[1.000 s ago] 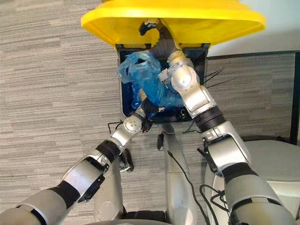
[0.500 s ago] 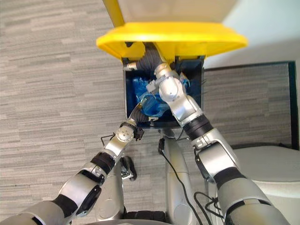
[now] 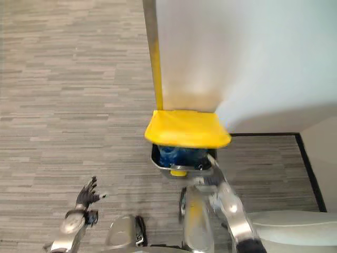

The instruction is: Gather rubbish on tea table into small bin, then transfer packed bag to large trash can.

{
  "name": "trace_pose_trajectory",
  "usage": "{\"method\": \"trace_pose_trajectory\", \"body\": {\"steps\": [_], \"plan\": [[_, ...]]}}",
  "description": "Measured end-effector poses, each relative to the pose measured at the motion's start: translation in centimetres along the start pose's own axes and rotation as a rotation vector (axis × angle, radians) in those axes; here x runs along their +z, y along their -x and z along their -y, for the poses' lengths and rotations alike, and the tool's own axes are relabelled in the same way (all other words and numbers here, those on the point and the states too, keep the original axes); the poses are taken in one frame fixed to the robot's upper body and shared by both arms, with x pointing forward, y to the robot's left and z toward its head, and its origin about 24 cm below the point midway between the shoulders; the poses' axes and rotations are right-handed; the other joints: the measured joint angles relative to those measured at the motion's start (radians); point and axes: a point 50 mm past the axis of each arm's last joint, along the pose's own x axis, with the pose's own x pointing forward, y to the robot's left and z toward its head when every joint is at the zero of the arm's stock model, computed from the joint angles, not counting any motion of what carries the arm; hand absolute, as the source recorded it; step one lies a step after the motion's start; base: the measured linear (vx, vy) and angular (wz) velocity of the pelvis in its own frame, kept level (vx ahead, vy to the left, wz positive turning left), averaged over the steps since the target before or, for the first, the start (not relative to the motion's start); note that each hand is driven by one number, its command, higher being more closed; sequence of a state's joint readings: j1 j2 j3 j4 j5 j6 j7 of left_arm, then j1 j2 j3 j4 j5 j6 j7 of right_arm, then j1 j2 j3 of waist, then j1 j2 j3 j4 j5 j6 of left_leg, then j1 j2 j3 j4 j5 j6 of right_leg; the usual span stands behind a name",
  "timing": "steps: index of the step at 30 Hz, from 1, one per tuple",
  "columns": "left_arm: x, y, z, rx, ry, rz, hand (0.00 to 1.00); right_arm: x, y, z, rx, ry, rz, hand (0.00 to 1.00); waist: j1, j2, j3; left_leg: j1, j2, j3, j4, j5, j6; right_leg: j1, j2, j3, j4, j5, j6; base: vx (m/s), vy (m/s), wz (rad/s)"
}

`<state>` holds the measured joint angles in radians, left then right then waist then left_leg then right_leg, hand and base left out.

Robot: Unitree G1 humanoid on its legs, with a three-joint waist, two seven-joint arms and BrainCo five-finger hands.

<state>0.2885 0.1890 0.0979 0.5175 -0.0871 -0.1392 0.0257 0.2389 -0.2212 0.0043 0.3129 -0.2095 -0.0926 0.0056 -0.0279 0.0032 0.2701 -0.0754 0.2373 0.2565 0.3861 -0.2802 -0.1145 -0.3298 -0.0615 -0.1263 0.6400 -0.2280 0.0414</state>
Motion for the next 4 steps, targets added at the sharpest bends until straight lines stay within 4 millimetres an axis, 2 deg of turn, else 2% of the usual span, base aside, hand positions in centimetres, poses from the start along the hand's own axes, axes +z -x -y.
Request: {"method": "trace_pose_trajectory", "body": {"steps": [1, 3, 4], "plan": [[-0.5, 0.6, -0.2, 0.002, 0.015, -0.008, 0.00, -1.8, 1.3, -0.5, -0.001, -0.023, -0.060, 0.00, -0.011, -0.059, -0.043, 0.014, -0.041, 0.021, -0.047, 0.044, -0.023, 0.063, -0.040, 0.005, -0.073, -0.091, -0.015, 0.03, -0.216, -0.50], [-0.8, 0.5, 0.8, -0.026, 0.038, -0.026, 0.00, -3.7, 1.8, -0.3, -0.011, -0.027, -0.140, 0.00, -0.012, -0.024, -0.058, 0.014, -0.019, 0.017, -0.085, 0.074, -0.022, 0.077, 0.007, 0.005, -0.153, -0.028, -0.031, -0.03, -0.139, -0.26], [-0.9, 0.6, 1.1, -0.037, 0.050, -0.026, 0.00, -4.9, 2.2, -0.2, -0.009, -0.028, -0.192, 0.00, -0.009, -0.003, -0.081, 0.007, -0.008, 0.015, -0.136, 0.095, -0.011, 0.086, 0.040, 0.012, -0.236, 0.024, -0.042, -0.07, -0.059, -0.27]]}}
